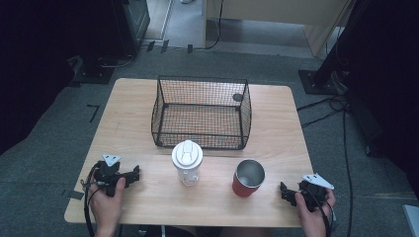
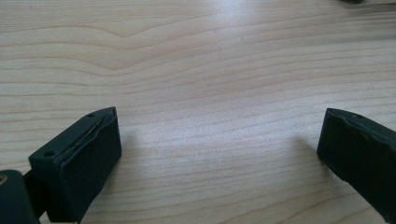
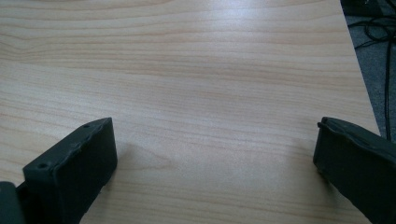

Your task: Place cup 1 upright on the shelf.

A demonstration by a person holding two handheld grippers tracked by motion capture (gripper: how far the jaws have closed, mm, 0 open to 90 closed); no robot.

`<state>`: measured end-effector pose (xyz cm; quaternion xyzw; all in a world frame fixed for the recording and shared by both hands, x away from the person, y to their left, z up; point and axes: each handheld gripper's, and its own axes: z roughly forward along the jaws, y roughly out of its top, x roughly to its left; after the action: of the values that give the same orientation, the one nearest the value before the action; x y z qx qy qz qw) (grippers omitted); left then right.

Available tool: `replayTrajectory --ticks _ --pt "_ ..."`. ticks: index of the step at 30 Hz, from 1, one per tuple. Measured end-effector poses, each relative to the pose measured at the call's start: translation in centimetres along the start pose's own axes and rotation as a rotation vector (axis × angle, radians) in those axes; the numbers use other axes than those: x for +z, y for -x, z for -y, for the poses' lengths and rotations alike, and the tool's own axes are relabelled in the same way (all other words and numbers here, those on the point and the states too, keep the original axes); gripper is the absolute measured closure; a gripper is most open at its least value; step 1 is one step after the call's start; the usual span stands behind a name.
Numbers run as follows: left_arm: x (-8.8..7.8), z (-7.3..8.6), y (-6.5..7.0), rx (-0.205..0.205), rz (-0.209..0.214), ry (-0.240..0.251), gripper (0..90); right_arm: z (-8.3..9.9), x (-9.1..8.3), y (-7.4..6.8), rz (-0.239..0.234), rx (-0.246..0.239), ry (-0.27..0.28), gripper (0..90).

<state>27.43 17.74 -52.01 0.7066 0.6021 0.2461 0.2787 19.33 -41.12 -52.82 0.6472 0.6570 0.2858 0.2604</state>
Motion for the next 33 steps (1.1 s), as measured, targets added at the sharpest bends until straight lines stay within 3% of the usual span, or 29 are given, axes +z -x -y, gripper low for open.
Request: replayTrajectory --ticks 5,17,23,33 --pt "0.0 0.0 0.0 0.000 0.000 0.000 0.4 0.0 -0.3 -0.3 -0.033 -0.014 -0.010 0.0" --pt "0.0 0.0 0.0 0.000 -0.001 0.000 0.4 -0.8 -2.6 -2.4 -0.101 -0.072 0.030 0.0" --pt "0.0 0.0 0.0 0.000 0.000 0.000 0.4 -1.1 -4.3 -4.0 -0.162 -0.123 0.061 0.0" --pt "0.0 0.0 0.0 0.000 0.000 0.000 0.4 -1.5 -6.0 -5.9 -0.252 -0.152 0.091 0.0"
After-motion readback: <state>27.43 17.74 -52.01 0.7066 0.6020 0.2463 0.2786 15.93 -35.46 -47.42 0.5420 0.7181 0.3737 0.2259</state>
